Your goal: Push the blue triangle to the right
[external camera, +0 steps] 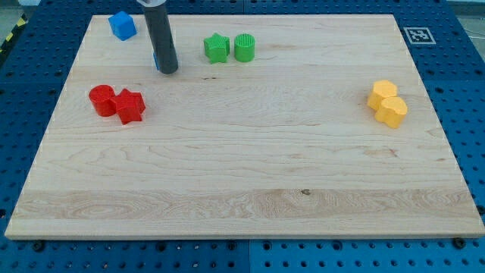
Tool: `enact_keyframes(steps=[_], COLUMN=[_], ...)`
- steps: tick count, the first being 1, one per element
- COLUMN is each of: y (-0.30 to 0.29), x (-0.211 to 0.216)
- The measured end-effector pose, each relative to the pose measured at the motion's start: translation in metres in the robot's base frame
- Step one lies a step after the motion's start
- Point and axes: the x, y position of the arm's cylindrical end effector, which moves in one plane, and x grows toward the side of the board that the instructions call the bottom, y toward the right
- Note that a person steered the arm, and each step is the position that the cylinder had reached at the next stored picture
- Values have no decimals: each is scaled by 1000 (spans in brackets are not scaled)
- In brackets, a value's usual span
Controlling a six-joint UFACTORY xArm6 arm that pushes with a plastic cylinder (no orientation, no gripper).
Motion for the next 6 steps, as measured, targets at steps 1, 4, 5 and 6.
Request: enact_keyframes(steps=[1,4,5,6], y=[-40,-10,-5,-5], x=[0,-14,-18,-38])
